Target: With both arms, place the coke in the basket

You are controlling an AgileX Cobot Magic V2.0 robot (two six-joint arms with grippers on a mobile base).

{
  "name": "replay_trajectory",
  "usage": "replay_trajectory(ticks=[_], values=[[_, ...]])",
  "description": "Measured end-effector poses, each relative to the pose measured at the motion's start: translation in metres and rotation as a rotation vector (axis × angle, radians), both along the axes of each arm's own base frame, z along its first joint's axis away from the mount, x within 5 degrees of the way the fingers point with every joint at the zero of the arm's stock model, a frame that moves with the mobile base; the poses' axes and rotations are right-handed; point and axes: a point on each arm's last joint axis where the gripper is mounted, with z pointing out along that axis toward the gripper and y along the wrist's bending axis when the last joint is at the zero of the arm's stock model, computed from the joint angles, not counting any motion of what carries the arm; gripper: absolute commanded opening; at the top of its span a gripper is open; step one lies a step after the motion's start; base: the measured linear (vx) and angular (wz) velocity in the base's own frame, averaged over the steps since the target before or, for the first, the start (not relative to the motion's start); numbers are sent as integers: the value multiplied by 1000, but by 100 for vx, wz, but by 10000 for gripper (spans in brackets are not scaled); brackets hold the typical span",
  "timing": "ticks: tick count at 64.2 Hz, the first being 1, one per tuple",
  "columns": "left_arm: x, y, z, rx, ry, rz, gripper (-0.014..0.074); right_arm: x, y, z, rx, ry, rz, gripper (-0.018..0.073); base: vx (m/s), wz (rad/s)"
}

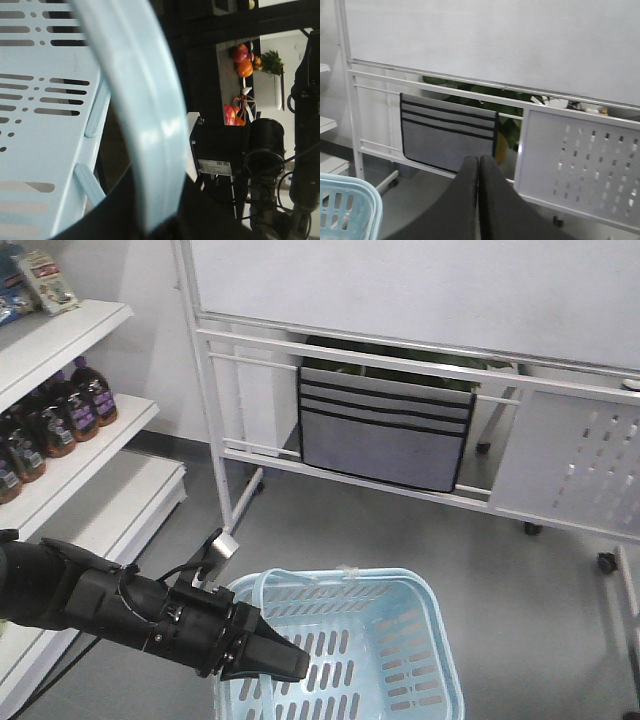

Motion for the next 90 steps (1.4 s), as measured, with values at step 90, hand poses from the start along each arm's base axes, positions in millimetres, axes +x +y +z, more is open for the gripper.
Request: replay_trajectory(ticks=[90], values=[[0,0,0,0,-1,0,-8,0,0,0,0,0,0,-9,14,51]])
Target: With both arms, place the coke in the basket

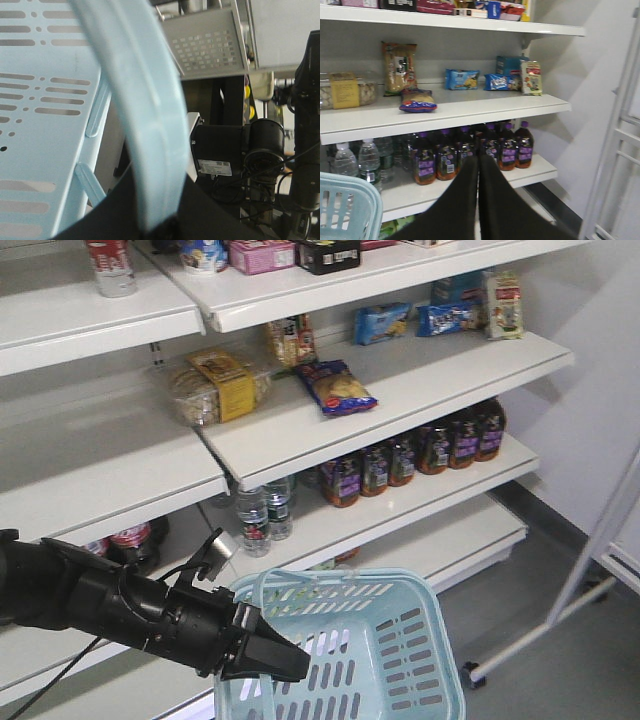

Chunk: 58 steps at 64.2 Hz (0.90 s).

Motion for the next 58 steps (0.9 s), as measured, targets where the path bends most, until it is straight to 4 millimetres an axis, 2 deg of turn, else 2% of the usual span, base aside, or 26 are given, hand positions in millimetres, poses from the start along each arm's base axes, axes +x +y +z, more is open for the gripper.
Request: replay_trajectory(ticks=[22,58], values=[[0,0,0,2,-1,1,-8,0,0,0,0,0,0,-9,13,51],[0,0,0,1,-1,1,-8,0,0,0,0,0,0,-9,9,34]])
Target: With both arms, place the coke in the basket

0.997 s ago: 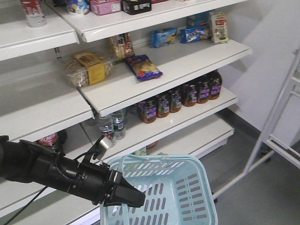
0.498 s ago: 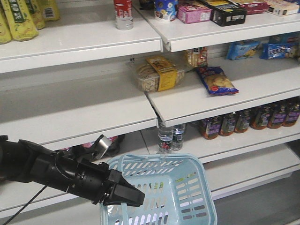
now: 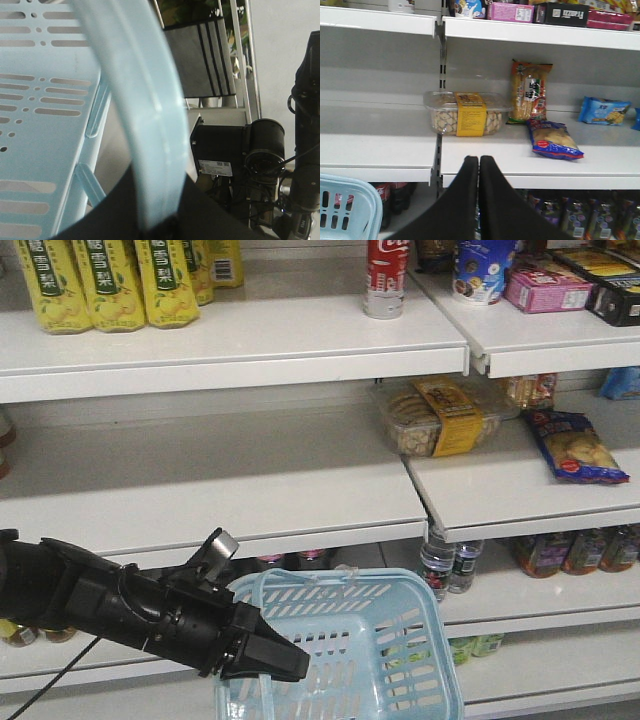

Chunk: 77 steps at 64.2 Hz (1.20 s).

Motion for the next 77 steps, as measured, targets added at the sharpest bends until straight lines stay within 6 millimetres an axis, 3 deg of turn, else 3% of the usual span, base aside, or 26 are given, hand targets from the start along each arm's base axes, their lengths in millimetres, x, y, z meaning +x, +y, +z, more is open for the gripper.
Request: replay_trajectory(ticks=[77], values=[[0,0,0,-1,0,-1,-8,0,0,0,0,0,0,-9,6,14]])
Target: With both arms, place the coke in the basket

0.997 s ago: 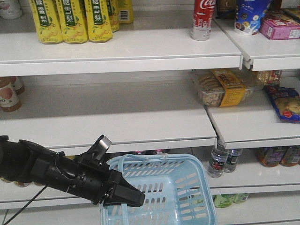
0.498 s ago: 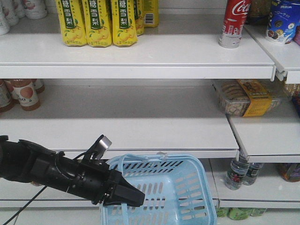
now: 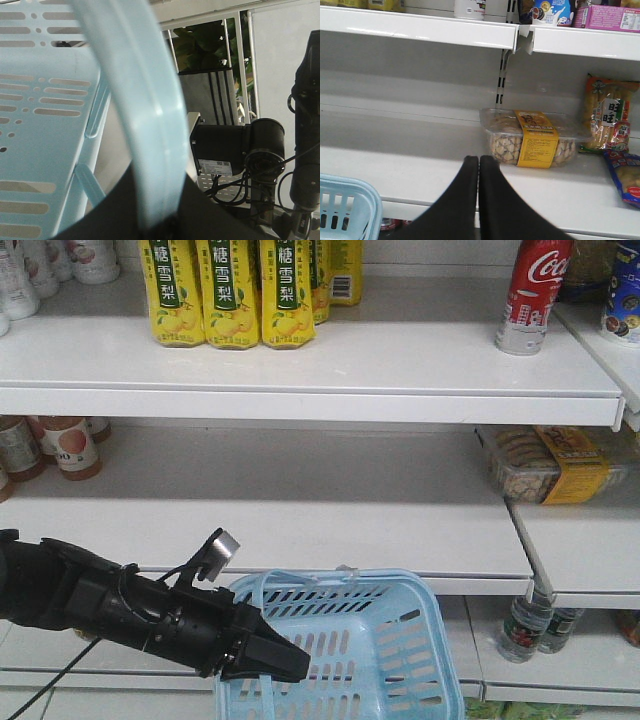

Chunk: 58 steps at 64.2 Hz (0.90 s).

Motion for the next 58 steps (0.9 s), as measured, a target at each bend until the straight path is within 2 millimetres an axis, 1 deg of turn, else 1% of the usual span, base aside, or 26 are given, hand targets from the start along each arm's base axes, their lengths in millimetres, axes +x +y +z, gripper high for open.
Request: replay_trajectory(ticks=[58], values=[[-1,0,0,-2,1,-6,-8,0,0,0,0,0,0,-9,3,2]])
